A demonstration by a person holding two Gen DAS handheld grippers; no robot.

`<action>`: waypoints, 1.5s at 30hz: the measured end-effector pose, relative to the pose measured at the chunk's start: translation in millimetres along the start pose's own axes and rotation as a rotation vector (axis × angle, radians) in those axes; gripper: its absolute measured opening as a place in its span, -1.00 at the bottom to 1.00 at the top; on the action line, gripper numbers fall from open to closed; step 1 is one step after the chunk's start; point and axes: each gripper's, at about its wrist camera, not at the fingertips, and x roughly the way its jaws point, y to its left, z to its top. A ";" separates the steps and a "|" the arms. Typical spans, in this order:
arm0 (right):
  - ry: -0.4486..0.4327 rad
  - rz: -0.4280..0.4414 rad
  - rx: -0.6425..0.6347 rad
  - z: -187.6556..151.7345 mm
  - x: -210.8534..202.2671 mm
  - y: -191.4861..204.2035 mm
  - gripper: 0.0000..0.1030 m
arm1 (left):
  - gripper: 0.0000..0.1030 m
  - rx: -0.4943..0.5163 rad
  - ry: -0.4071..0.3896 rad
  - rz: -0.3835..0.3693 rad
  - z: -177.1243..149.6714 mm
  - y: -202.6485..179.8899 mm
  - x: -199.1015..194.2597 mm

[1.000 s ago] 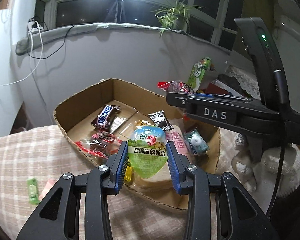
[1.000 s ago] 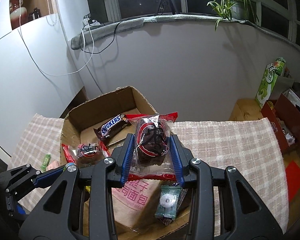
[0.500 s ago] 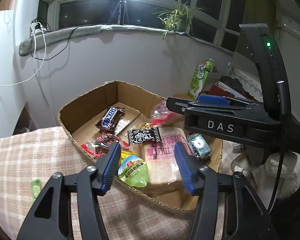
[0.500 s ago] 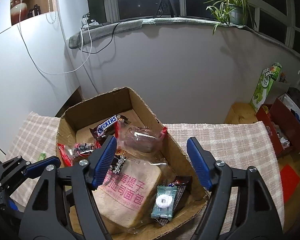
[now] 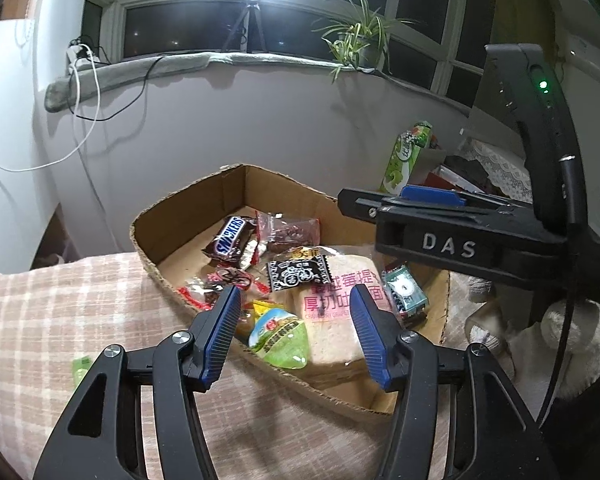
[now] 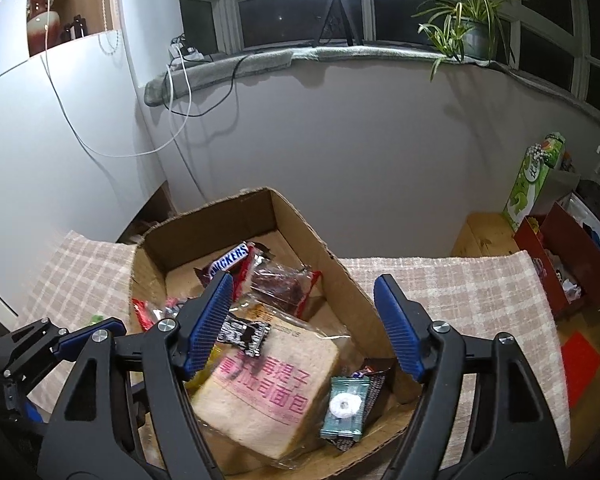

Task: Organize snacks
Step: 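Move both grippers back over the green candy and pink candy on the table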

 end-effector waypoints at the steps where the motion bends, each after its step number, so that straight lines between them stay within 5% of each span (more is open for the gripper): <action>1: -0.004 0.004 -0.001 0.7 -1.4 2.6 0.47 | 0.09 -0.002 -0.001 0.003 -0.1 1.5 -1.0; 18: -0.036 0.159 -0.070 -2.1 -18.3 78.0 0.47 | 0.09 -0.108 -0.031 0.090 -7.1 73.9 -34.2; 32: 0.082 0.317 -0.140 -36.4 5.1 156.3 0.46 | 0.09 -0.267 0.025 0.180 -33.0 165.4 -37.7; 37: 0.215 0.367 -0.038 -49.3 33.9 159.9 0.07 | 0.03 -0.254 0.091 0.170 -46.5 170.2 -20.3; 45: 0.314 0.358 0.082 -59.6 64.9 161.1 -0.25 | -0.29 -0.224 0.140 0.158 -55.2 172.0 -10.9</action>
